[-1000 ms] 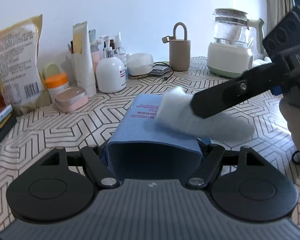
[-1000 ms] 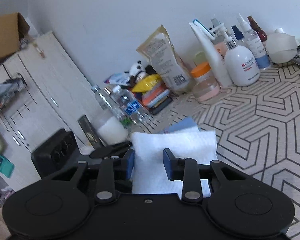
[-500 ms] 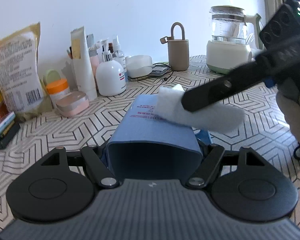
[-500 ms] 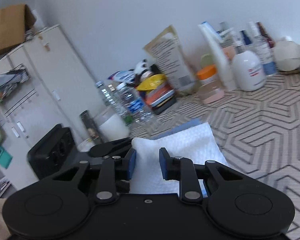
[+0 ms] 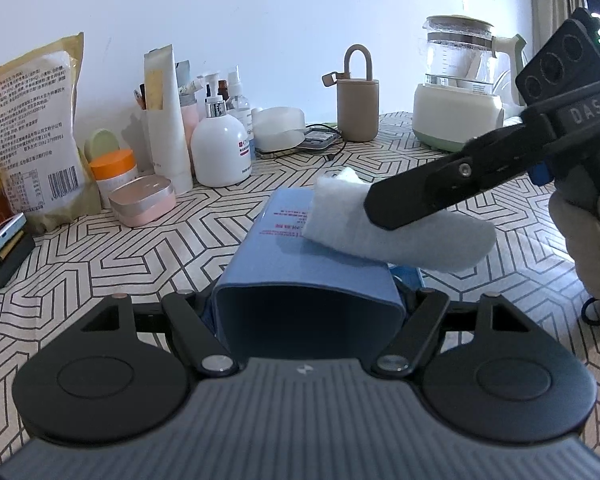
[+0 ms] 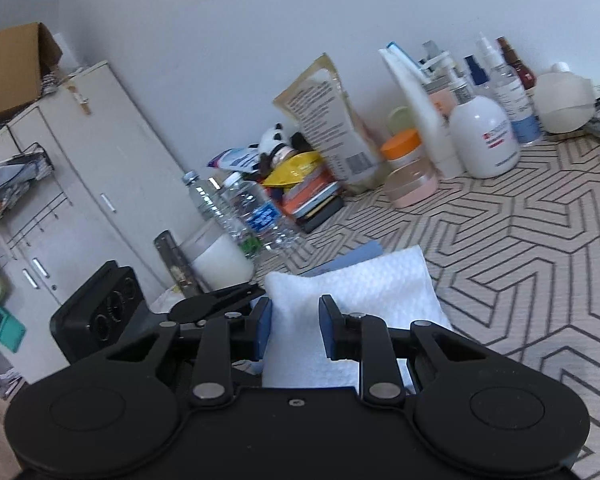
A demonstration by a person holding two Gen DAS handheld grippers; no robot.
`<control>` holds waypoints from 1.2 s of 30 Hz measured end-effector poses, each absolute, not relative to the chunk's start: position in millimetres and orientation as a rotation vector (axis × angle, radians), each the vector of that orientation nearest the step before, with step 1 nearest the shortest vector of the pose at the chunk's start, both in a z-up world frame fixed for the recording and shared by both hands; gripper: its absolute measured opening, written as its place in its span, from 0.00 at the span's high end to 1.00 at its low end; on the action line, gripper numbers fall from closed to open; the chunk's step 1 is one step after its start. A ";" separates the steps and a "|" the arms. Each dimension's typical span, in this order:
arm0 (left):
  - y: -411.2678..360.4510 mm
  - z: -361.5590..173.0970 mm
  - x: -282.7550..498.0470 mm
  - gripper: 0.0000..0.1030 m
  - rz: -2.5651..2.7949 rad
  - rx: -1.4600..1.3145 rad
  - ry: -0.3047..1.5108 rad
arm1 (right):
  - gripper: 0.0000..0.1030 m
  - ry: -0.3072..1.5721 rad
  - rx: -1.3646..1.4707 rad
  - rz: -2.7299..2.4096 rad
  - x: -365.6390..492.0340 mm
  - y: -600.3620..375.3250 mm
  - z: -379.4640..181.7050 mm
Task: Clean container
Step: 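Wipe the container's side near the handle with the right tool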
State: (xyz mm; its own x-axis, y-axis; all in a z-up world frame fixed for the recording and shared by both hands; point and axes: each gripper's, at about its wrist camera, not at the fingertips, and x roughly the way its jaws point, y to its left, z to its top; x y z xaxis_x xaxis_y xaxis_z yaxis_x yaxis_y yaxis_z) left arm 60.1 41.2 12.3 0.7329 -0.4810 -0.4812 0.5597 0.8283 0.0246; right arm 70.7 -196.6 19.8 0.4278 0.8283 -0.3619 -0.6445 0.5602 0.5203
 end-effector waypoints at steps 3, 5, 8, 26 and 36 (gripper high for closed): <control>40.8 12.3 60.0 0.28 -0.575 0.175 0.479 | 0.73 0.642 0.329 0.975 69.4 -192.3 19.3; 40.7 12.4 59.9 0.28 -0.575 0.177 0.478 | 0.73 0.642 0.311 1.004 66.3 -186.9 19.9; 41.4 12.5 60.2 0.28 -0.576 0.173 0.480 | 0.63 0.648 0.298 1.040 63.9 -182.3 21.8; 41.9 12.3 61.2 0.27 -0.575 0.171 0.486 | 0.32 0.690 0.173 0.922 62.4 -179.7 13.5; 45.5 11.9 63.7 0.28 -0.581 0.153 0.497 | 0.75 0.670 0.232 0.882 73.6 -200.5 16.0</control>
State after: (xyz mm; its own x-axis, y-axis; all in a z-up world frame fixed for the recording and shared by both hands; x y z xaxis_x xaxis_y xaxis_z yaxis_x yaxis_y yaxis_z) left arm 63.7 45.5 11.9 0.7221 -0.4882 -0.4901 0.5605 0.8282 0.0009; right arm 73.6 -200.5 16.0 0.4492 0.7754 -0.4438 -0.6358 0.6264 0.4509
